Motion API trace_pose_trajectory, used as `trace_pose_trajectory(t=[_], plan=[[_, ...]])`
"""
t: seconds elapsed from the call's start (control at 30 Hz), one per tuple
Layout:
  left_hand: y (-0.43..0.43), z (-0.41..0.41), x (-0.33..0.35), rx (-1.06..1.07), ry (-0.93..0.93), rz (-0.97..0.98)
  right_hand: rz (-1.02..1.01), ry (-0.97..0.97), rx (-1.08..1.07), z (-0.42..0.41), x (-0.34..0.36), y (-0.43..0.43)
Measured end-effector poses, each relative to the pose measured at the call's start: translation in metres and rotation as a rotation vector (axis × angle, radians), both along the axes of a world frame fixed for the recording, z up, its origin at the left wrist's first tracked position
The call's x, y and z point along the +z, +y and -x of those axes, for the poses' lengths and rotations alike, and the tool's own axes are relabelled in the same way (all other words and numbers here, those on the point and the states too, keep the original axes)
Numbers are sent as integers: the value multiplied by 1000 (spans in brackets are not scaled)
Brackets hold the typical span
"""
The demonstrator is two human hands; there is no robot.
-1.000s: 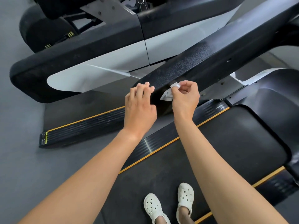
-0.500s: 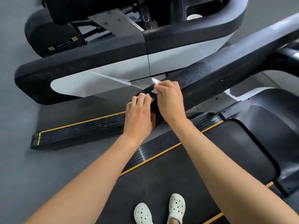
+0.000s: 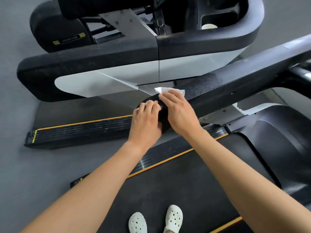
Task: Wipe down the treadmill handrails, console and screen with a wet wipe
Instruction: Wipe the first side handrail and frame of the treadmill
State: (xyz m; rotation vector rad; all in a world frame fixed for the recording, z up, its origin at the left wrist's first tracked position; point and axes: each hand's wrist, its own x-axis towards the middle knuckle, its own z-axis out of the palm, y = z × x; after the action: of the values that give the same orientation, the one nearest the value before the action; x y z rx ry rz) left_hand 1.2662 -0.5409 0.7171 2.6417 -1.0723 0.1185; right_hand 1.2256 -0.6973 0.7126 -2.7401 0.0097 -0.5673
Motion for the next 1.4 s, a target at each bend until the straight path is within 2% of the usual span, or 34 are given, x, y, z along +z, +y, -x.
trace_pose_trajectory(t=[0.07,0.17,0.23,0.33,0.43,0.63,0.83,0.93,1.03,1.13,1.27,1.4], plan=[[0,0,0,2,9,6,27,9,-51,5,-1,-20],[-2,3,0,15,20,0,-38,-9,-287,8,0,-41],[-2,5,0,20,26,-5,-79,-45,-365,3,3,-32],[-1,7,1,7,27,-18,-94,-53,-172,-2,8,1],[1,9,3,2,22,-63,-27,23,38,-5,8,11],[4,10,5,-13,68,-38,3,88,-161,-28,18,-13],[4,13,7,-8,45,-51,-4,16,-28,-5,10,8],[2,16,5,-4,36,-45,9,-46,-208,10,8,-9],[-1,20,3,12,23,-48,-83,-97,-429,21,3,-32],[-8,24,1,31,-17,-56,-329,-185,-570,29,-5,-41],[-18,32,-3,-43,-46,-26,-630,-223,-457,41,-18,-11],[-23,34,-10,-70,-64,-56,-713,-62,-447,48,-47,5]])
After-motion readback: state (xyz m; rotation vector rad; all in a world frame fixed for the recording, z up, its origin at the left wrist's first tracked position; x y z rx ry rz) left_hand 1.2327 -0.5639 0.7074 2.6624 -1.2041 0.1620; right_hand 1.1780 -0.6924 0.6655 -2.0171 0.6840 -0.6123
